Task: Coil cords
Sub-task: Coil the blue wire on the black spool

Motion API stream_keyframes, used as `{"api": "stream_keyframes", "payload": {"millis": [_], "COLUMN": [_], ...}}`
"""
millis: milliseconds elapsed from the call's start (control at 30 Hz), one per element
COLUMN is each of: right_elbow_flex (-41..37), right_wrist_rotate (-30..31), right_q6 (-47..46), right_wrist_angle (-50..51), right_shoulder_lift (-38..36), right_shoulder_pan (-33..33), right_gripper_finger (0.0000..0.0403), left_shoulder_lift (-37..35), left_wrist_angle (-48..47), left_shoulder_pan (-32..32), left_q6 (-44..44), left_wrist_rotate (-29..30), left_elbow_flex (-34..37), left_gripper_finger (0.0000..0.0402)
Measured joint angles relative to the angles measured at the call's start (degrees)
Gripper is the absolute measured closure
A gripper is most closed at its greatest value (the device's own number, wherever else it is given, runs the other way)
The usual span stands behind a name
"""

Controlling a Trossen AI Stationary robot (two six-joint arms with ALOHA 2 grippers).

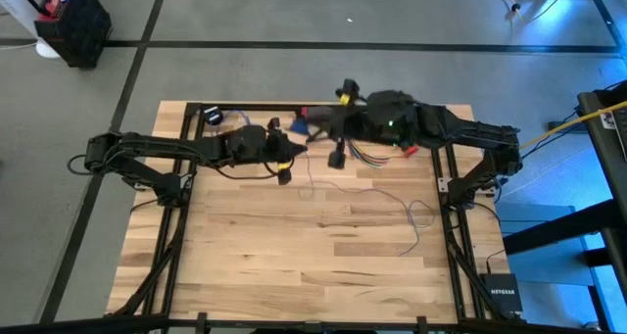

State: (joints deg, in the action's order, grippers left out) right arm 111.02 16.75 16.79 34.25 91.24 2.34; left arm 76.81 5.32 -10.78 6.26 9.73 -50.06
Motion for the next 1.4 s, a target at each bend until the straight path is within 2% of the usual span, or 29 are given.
{"api": "stream_keyframes", "payload": {"millis": [167, 367, 567, 767, 1033, 1133, 1200, 1400], "right_elbow_flex": [0.09, -3.87, -12.99, -23.06, -33.99, -36.04, -37.0, -37.31], "right_wrist_rotate": [5.65, 12.07, 11.51, 11.24, 10.65, 9.75, 6.78, 1.05], "right_q6": [-1.66, -6.31, -7.64, -7.71, -6.4, -6.32, -6.44, -8.06], "right_wrist_angle": [12.49, 28.48, 29.39, 24.7, 5.88, -2.43, -7.74, -17.45], "right_shoulder_lift": [0.04, 0.04, 0.08, 0.09, 0.17, 0.2, 0.2, 0.4], "right_shoulder_pan": [2.86, 2.25, 0.86, -2.28, -6.94, -8.23, -8.89, -10.36], "right_gripper_finger": [0.04, 0.04, 0.04, 0.04, 0.04, 0.04, 0.04, 0.04], "left_shoulder_lift": [-1.44, -4.28, -4.83, -4.83, -4.25, -2.13, -0.38, 2.62], "left_wrist_angle": [-7.7, -13.71, -13.82, -12.64, -3.3, 2.69, 6.62, 12.68], "left_shoulder_pan": [-1.7, -1.97, -2.02, -1.95, -0.02, 1.16, 1.64, 2.34], "left_q6": [-0.58, -1.38, -1.87, -2.18, -2.55, -2.55, -2.59, -2.81], "left_wrist_rotate": [0.31, 0.99, 1.06, 0.77, -5.95, -6.45, -6.6, -6.77], "left_elbow_flex": [0.04, 0.15, 0.15, 0.15, 0.13, 0.09, 0.07, 0.05], "left_gripper_finger": [0.0396, 0.0396, 0.0396, 0.0396, 0.0396, 0.0396, 0.0396, 0.0396]}}
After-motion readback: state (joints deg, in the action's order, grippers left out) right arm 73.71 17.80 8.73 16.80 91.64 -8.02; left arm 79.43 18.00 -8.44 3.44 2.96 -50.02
